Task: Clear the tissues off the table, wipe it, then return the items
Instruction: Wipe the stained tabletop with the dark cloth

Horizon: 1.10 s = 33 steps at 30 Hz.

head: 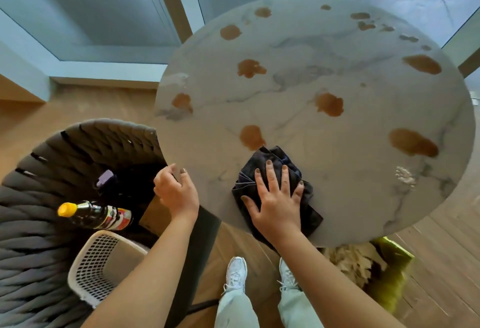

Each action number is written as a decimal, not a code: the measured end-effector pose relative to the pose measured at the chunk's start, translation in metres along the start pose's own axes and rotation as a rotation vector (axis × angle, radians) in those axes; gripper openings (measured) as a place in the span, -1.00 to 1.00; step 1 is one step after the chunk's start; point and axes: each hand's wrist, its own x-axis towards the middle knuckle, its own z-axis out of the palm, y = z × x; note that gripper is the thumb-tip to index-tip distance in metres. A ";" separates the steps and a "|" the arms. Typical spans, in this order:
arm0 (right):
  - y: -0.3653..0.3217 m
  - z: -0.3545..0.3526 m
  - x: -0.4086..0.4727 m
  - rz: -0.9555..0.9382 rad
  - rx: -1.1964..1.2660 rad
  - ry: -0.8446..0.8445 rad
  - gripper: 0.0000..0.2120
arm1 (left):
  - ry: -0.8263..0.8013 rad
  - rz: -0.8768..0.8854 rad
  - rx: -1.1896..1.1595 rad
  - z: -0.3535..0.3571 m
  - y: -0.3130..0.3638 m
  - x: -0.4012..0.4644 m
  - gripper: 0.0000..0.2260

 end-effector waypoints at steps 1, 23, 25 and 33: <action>0.003 0.002 -0.005 -0.029 -0.009 0.032 -0.42 | 0.019 -0.069 -0.019 0.006 -0.001 0.008 -0.67; -0.016 0.003 0.040 0.613 -0.031 0.245 -0.36 | -0.071 -0.140 0.054 0.030 -0.006 0.025 -0.50; -0.056 0.018 0.032 0.331 -0.062 0.223 -0.37 | -0.075 -0.134 0.057 0.030 -0.006 0.026 -0.50; 0.026 0.000 0.002 0.491 -0.071 0.205 -0.40 | -0.089 -0.118 -0.062 0.032 -0.007 0.026 -0.50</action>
